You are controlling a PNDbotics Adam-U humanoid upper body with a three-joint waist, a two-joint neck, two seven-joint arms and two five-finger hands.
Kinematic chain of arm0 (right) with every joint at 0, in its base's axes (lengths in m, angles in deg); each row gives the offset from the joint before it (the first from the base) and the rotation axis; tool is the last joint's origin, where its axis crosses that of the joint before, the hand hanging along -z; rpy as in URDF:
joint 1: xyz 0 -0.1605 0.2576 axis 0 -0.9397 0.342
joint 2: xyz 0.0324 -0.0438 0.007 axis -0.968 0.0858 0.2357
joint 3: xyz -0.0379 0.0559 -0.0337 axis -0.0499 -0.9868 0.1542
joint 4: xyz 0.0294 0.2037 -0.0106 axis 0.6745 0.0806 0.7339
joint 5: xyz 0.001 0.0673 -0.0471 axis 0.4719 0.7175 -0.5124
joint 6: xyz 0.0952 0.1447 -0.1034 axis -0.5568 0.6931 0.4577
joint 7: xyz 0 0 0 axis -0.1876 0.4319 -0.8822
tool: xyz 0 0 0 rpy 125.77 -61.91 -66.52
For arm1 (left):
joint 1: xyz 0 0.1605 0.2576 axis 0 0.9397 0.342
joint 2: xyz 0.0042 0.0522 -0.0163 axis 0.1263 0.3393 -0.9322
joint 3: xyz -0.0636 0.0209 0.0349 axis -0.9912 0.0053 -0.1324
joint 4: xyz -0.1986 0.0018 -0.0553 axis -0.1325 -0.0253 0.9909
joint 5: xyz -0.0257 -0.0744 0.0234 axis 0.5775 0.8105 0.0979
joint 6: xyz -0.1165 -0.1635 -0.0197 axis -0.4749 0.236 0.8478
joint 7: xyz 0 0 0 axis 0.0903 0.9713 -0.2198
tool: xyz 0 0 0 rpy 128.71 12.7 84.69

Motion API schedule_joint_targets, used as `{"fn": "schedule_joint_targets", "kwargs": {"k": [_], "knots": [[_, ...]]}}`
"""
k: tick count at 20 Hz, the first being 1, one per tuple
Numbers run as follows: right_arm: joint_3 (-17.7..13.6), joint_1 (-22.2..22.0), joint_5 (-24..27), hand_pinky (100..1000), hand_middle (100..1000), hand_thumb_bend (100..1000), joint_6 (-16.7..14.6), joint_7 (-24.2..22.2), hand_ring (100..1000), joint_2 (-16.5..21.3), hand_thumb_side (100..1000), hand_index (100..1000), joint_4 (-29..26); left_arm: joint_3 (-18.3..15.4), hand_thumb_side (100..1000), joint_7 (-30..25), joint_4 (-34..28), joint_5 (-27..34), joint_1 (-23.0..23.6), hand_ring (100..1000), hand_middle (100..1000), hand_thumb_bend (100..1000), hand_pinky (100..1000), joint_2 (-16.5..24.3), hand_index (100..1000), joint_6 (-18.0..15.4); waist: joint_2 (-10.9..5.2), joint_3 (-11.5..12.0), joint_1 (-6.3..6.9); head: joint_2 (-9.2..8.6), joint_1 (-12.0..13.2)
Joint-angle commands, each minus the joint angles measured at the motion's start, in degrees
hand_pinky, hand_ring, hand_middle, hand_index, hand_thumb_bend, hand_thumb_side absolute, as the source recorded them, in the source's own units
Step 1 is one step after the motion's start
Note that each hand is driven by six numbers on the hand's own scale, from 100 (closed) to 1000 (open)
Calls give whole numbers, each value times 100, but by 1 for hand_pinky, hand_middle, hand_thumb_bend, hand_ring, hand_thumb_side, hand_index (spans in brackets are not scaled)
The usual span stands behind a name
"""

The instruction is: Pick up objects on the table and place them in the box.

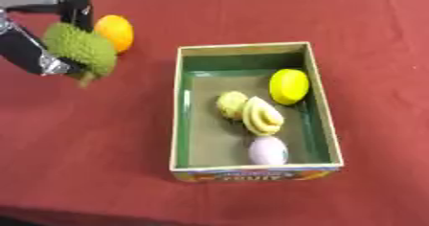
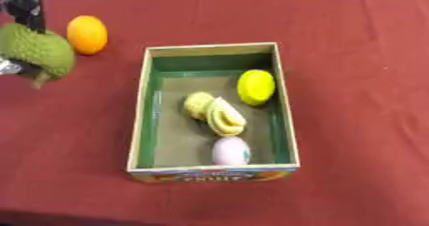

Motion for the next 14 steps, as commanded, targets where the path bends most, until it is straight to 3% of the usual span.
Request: {"fn": "schedule_joint_targets", "kwargs": {"k": [1, 2, 7, 14], "knots": [[-14, 85, 83, 775, 749, 100, 24, -32, 749, 167, 524, 897, -84, 95, 100, -31, 98, 366, -541, 546, 520, 135, 635, -523, 584, 190, -136, -34, 3, 43, -41], [-9, 106, 96, 774, 749, 100, 27, -41, 749, 171, 525, 897, -84, 143, 100, -18, 210, 445, -713, 541, 517, 100, 633, -733, 585, 241, -137, -52, 5, 45, -41], [19, 197, 147, 774, 749, 100, 47, -78, 749, 169, 525, 896, -84, 352, 100, 67, 790, 707, -1339, 535, 516, 100, 633, -1603, 593, 365, -109, -138, 13, 42, -21], [63, 326, 207, 773, 749, 100, 80, -129, 749, 177, 525, 896, -84, 619, 100, 42, 1601, 630, -1680, 540, 521, 100, 640, -2306, 605, 298, -59, -234, 21, -11, 20]]}}
